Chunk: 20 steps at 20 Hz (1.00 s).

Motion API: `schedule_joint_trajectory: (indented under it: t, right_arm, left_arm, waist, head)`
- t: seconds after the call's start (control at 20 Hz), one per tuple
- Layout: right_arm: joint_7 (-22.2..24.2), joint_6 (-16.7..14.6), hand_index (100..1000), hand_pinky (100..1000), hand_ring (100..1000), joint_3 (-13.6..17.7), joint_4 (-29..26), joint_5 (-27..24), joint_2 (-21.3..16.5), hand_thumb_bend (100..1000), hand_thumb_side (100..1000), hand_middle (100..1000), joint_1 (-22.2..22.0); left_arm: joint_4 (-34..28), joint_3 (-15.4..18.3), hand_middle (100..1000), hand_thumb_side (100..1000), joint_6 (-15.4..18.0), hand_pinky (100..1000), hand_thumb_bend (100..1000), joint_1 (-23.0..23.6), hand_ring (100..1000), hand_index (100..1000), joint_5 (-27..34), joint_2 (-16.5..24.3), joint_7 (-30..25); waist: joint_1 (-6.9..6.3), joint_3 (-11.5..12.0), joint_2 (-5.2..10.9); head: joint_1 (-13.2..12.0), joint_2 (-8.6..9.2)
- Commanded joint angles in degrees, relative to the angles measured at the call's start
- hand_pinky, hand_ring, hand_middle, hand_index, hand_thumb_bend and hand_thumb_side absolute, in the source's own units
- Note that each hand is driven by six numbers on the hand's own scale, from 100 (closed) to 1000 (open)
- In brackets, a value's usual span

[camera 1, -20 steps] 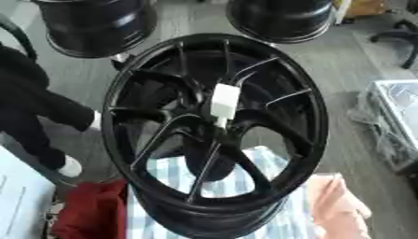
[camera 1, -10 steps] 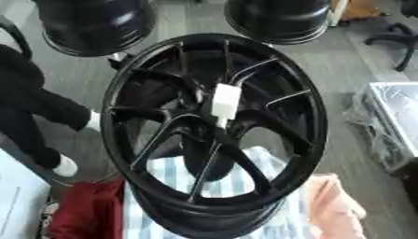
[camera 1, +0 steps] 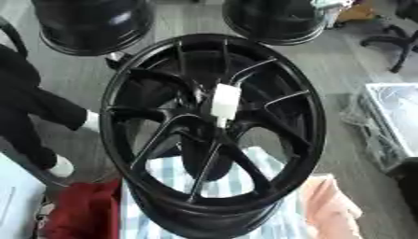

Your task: Pull the pin out of the wheel hub.

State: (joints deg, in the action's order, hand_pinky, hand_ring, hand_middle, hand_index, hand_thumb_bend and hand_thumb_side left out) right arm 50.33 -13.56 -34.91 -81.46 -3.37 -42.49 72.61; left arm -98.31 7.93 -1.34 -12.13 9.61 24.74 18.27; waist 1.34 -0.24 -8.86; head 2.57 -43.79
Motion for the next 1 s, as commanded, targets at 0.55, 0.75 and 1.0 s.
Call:
schedule_joint_trajectory:
  t: [0.55, 0.75, 1.0]
  right_arm:
    - [1.64, -10.04, 845, 848, 834, -9.53, 1.36, 6.26, 5.76, 366, 534, 784, 3.96]
    - [1.64, -13.32, 845, 849, 834, -10.81, 2.21, 8.32, 6.71, 378, 518, 784, 4.32]
    - [1.64, -14.67, 843, 843, 833, -9.66, 1.18, 9.81, 6.77, 457, 485, 788, 4.94]
  left_arm:
    - [-0.46, 0.13, 700, 584, 0.06, 718, 275, -0.33, 790, 748, 0.01, 1.9, -0.32]
    - [-0.44, 0.11, 700, 583, 0.06, 717, 275, -0.32, 790, 748, 0.01, 1.99, -0.35]
    - [-0.33, 0.12, 700, 583, 0.02, 717, 275, -0.04, 790, 748, 0.0, 2.14, -0.3]
  waist:
    - [-0.41, 0.07, 0.72]
    - [-0.51, 0.04, 0.68]
    - [-0.46, -0.25, 0.65]
  head:
    - [-0.43, -0.33]
    - [-0.5, -0.33]
    - [-1.15, -0.33]
